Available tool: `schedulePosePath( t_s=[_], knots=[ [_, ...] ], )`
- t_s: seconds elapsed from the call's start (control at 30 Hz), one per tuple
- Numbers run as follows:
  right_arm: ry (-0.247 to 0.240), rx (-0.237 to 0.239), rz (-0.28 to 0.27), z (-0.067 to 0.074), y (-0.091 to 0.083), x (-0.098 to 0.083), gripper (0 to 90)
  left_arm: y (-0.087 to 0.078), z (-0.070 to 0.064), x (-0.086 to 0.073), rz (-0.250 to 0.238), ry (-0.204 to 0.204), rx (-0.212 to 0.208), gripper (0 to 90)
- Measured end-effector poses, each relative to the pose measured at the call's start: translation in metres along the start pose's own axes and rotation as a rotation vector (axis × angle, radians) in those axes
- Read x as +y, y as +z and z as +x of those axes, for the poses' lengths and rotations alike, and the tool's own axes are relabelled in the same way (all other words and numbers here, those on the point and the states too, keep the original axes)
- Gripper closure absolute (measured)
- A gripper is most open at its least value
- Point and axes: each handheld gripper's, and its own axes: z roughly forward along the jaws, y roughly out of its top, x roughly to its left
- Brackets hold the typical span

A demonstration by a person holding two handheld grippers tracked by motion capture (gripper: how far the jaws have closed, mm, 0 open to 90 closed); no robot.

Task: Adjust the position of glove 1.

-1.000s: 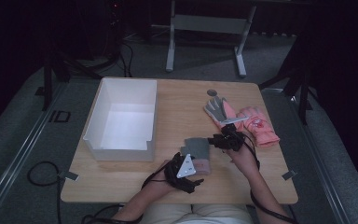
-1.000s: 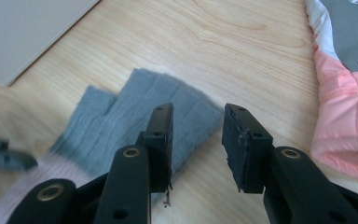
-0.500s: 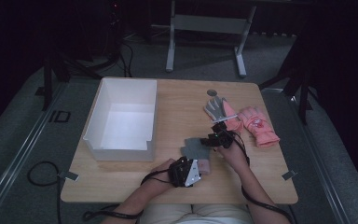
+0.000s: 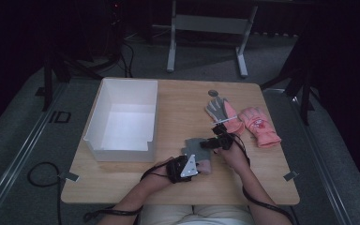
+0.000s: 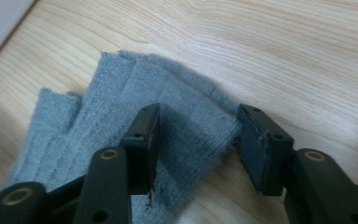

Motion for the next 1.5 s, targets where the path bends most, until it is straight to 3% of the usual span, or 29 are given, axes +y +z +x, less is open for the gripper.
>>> schedulePosePath(
  t_s=[0.07,0.13,0.33,0.4,0.53,0.6,0.77,1.1,1.33,1.5],
  knots=[
    [0.008,0.022,0.008,0.002,0.002,0.002,54.3,0.0,0.002,0.0,0.003,0.004,-0.013,71.7],
    [0.028,0.082,0.021,0.004,0.005,0.004,58.6,-0.001,0.004,0.0,0.006,0.005,-0.021,71.9],
    [0.056,0.165,0.026,0.009,0.014,0.009,66.6,-0.001,0.005,-0.001,0.001,-0.014,-0.031,72.5],
    [0.053,0.156,0.009,0.013,0.015,0.009,70.7,-0.002,0.005,0.0,0.01,-0.016,-0.03,72.5],
    [0.019,0.126,-0.012,0.018,0.008,0.01,73.6,-0.005,0.011,0.0,0.012,-0.073,-0.061,72.4],
    [0.024,0.135,-0.024,0.018,0.003,0.011,73.9,-0.007,0.012,0.001,0.022,-0.076,-0.064,72.4],
    [0.01,0.142,-0.07,0.022,-0.015,0.015,74.3,-0.017,0.018,0.011,0.028,-0.057,-0.05,72.5],
    [-0.015,0.129,-0.163,0.032,-0.055,0.032,74.6,-0.038,0.03,0.043,0.054,0.029,-0.009,72.4],
    [-0.036,0.139,-0.197,0.037,-0.078,0.048,74.5,-0.057,0.042,0.062,0.057,0.062,0.007,72.2],
    [-0.052,0.137,-0.21,0.042,-0.087,0.058,74.5,-0.071,0.051,0.07,0.089,0.098,0.01,72.2]
  ],
)
